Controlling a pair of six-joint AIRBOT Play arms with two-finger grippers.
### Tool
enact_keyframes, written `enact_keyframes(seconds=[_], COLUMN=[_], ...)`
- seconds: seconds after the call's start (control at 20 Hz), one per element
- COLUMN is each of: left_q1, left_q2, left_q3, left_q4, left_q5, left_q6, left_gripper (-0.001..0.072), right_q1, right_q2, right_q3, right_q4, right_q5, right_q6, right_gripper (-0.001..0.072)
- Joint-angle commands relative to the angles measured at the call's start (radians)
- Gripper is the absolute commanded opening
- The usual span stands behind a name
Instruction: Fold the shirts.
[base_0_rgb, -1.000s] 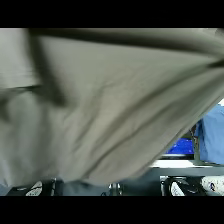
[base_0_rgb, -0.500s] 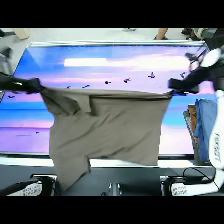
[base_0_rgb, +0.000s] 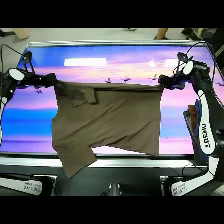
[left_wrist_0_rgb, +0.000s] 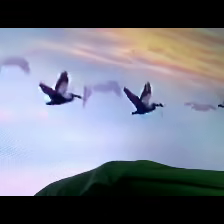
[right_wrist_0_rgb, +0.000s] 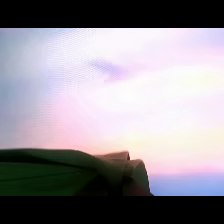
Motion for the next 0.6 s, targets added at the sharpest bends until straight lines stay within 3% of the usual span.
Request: enact_keyframes(seconds=[0.0, 0.1, 0.3, 0.35, 0.4, 0.45, 0.5, 0.55], left_q1=[0.002, -0.011, -0.012, -0.007, 0.003, 0.018, 0.041, 0.067], left_q2=[0.013, 0.013, 0.012, 0.014, 0.019, 0.031, 0.057, 0.093], left_q3=[0.060, -0.014, -0.240, -0.234, -0.206, -0.173, -0.148, -0.148], left_q4=[0.121, 0.262, 0.234, 0.216, 0.204, 0.206, 0.206, 0.206], left_q5=[-0.300, -0.478, -0.401, -0.418, -0.457, -0.491, -0.522, -0.539], left_q6=[0.035, -0.050, -0.097, -0.093, -0.080, -0.077, -0.058, -0.051], left_gripper=[0.0022, 0.0022, 0.0023, 0.0066, 0.0286, 0.0497, 0.0546, 0.0546], right_q1=[0.002, 0.021, 0.067, 0.066, 0.054, 0.036, 0.006, -0.032], right_q2=[0.037, 0.040, 0.040, 0.042, 0.054, 0.074, 0.105, 0.138], right_q3=[-0.008, -0.086, -0.311, -0.306, -0.285, -0.255, -0.232, -0.226], right_q4=[0.007, 0.041, 0.074, 0.076, 0.076, 0.076, 0.076, 0.076], right_q5=[0.330, 0.423, 0.256, 0.267, 0.304, 0.352, 0.411, 0.473], right_q6=[-0.045, -0.045, -0.040, -0.032, -0.027, -0.045, -0.073, -0.086], right_gripper=[0.0023, 0.0022, 0.0023, 0.0074, 0.0314, 0.0411, 0.0435, 0.0443])
